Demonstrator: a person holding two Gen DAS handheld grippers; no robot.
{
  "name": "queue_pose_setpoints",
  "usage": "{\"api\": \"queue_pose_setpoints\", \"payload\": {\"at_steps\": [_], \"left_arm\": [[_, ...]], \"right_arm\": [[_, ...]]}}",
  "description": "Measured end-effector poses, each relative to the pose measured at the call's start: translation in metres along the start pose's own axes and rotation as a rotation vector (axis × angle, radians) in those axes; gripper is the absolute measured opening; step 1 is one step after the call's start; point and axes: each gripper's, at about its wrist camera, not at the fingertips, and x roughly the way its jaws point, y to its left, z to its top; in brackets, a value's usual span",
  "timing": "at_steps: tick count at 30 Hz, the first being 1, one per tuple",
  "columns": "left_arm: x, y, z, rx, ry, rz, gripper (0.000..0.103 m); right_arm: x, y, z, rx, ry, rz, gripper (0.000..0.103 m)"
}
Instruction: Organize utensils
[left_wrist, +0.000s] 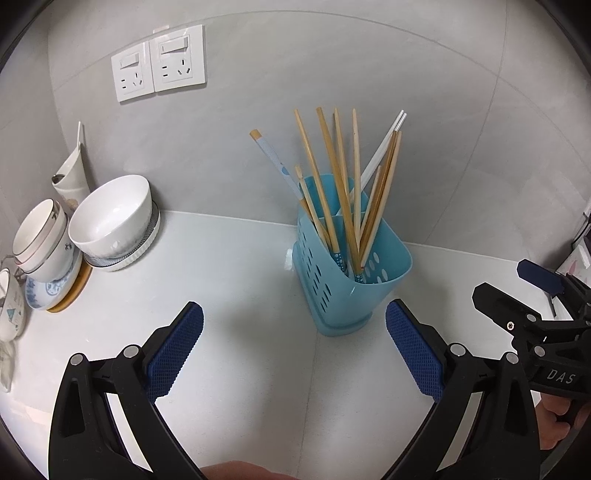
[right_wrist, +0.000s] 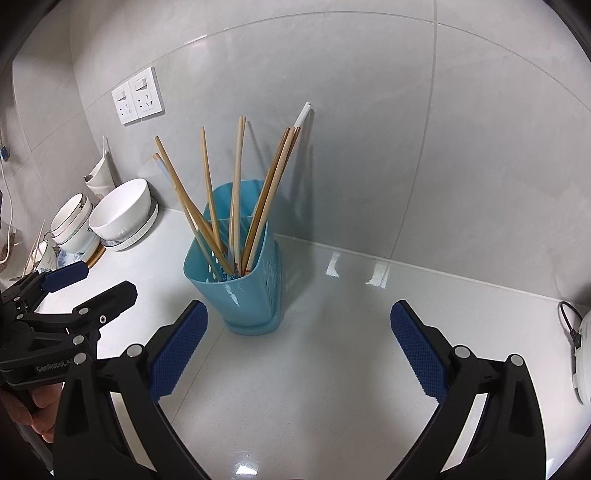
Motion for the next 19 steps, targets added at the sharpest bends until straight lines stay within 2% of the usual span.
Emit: {"api": "queue_pose_setpoints", "payload": {"at_steps": [19], "left_arm": [[0.0035,0.001,-0.0013,-0.007,0.017,-0.005,0.097]], "right_arm": [[0.0017,0.0005,-0.0018,0.003,0.01,0.0,0.095]]}}
